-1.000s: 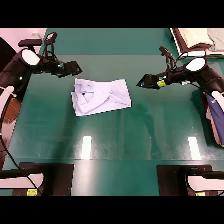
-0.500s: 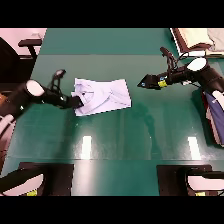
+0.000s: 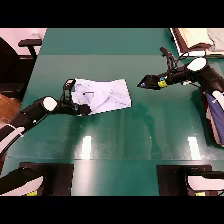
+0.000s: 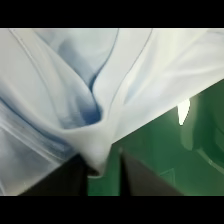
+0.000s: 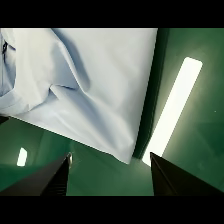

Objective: Fold the shirts.

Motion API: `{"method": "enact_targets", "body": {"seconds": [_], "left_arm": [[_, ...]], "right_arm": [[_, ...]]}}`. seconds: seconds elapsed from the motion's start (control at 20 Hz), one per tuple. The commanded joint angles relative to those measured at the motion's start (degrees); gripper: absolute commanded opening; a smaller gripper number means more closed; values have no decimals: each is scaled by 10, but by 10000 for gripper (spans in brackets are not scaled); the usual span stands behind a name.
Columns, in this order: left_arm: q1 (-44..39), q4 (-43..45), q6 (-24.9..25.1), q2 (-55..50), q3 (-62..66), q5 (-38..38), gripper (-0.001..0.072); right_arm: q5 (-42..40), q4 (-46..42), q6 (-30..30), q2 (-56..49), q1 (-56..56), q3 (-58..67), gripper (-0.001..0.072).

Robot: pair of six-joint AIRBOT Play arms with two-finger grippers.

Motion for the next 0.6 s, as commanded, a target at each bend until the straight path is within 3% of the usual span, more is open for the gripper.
{"method": "enact_targets", "body": {"seconds": [0.0,0.4,0.55], "left_arm": [[0,37,-5,7,34,-54,30],[95,162,9,47,108,-328,30],[94,165,15,47,108,-344,30]], "right_arm": [[4,0,1,0,-2,0,554],[21,-1,1,0,-16,0,554],[16,-1,1,0,-17,0,554]]}}
